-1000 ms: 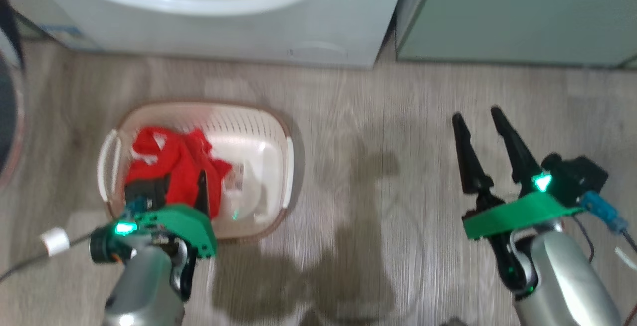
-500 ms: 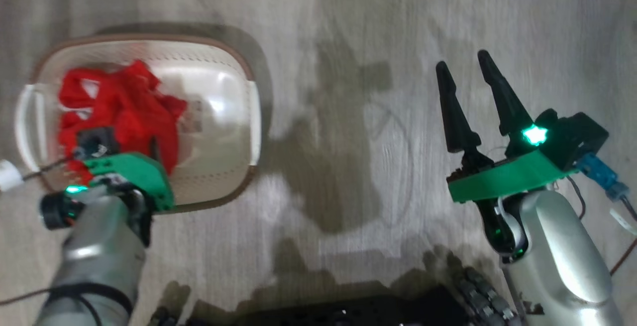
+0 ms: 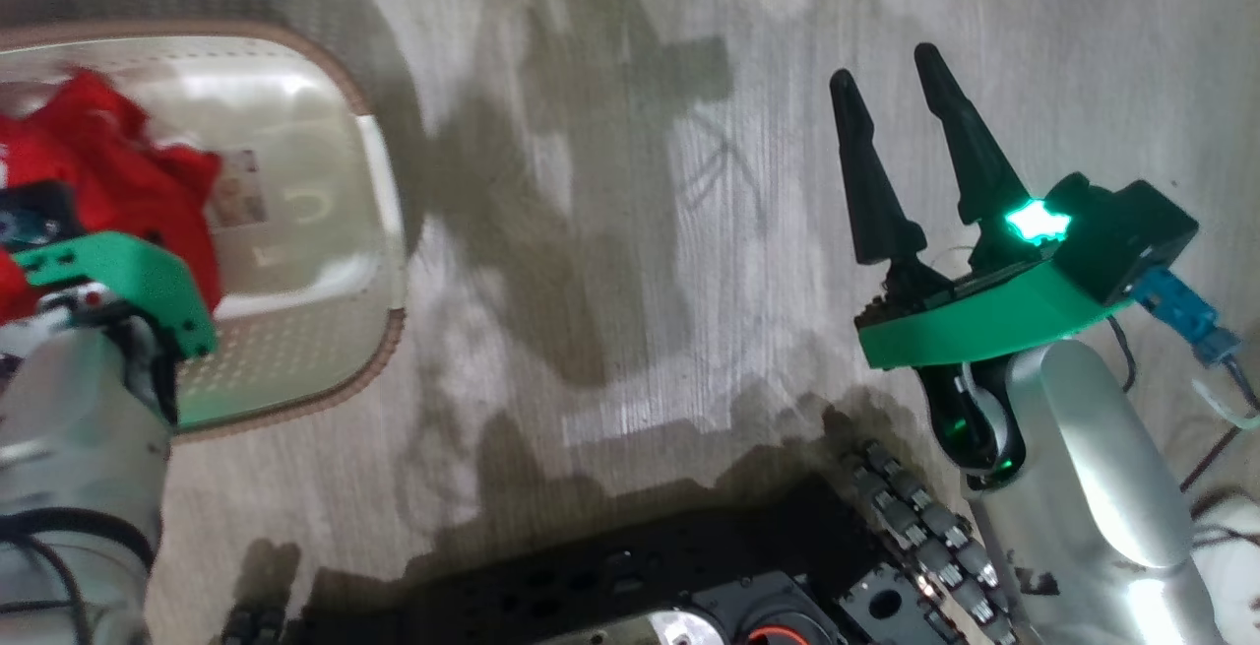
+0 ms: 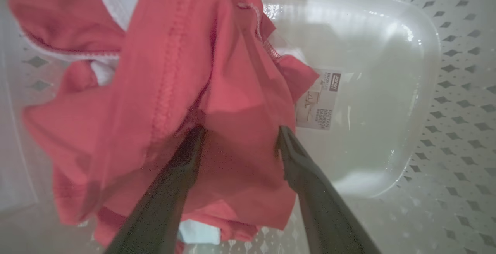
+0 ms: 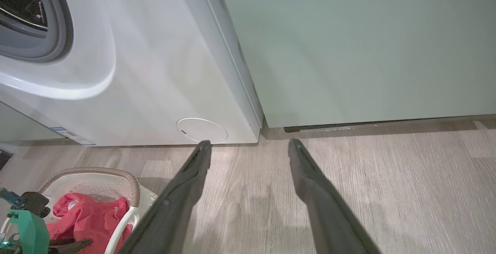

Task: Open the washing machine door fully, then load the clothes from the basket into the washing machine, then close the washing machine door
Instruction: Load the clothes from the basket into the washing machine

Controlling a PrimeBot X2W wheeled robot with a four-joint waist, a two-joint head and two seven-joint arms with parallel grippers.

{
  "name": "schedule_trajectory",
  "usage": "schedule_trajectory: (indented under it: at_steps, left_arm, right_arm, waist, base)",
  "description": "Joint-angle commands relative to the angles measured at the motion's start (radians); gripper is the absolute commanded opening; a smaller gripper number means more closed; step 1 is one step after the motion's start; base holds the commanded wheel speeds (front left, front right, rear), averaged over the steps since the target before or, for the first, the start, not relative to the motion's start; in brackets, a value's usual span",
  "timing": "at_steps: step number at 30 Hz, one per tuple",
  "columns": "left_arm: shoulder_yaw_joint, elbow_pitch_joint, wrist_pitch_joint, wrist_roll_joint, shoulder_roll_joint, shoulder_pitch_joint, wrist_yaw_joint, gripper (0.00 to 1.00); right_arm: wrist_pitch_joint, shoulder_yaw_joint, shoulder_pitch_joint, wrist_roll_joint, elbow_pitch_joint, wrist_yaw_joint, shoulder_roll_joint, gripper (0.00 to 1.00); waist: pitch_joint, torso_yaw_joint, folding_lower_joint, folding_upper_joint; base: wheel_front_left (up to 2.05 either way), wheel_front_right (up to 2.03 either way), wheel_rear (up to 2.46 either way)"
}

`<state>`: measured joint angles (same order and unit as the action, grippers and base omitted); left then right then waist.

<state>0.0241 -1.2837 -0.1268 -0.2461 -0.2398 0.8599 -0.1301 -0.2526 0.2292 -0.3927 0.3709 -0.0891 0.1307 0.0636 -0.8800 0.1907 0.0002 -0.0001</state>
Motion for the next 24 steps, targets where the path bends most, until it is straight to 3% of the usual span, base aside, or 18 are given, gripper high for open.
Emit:
schedule_trajectory:
  at_steps: [1, 11, 13, 14, 24]
  left_arm:
    - [-0.027, -0.003, 0.009, -0.004, -0.056, -0.021, -0.017, 1.0]
    - [-0.037, -0.006, 0.055, -0.025, -0.097, 0.0, -0.068, 1.0]
    - [-0.035, -0.006, 0.06, -0.027, -0.099, 0.002, -0.066, 0.24]
    - [-0.033, -0.006, 0.06, -0.029, -0.099, 0.003, -0.063, 0.0]
    - [-0.026, -0.007, 0.039, -0.048, -0.081, -0.018, -0.032, 0.0]
  right_arm:
    - [-0.009, 0.025, 0.024, 0.017, 0.033, 0.0, -0.013, 1.0]
    - [-0.009, 0.033, 0.012, 0.06, 0.047, 0.0, -0.013, 1.0]
    - [-0.009, 0.033, 0.01, 0.062, 0.047, 0.0, -0.013, 1.0]
    - [-0.009, 0.033, 0.008, 0.063, 0.046, 0.0, -0.013, 1.0]
    - [-0.009, 0.034, -0.007, 0.056, 0.03, 0.0, -0.013, 1.0]
  waist:
    - [-0.033, 0.033, -0.0002, 0.0001]
    - [-0.076, 0.062, -0.0002, 0.0001]
    - [-0.079, 0.062, -0.0002, 0.0001]
    - [-0.08, 0.06, -0.0002, 0.0001]
    - [-0.039, 0.042, -0.0002, 0.0001]
  base:
    - [0.0, 0.0, 0.0]
    - [0.0, 0.0, 0.0]
    - [0.0, 0.0, 0.0]
    - [0.0, 0.0, 0.0]
    - [0.0, 0.0, 0.0]
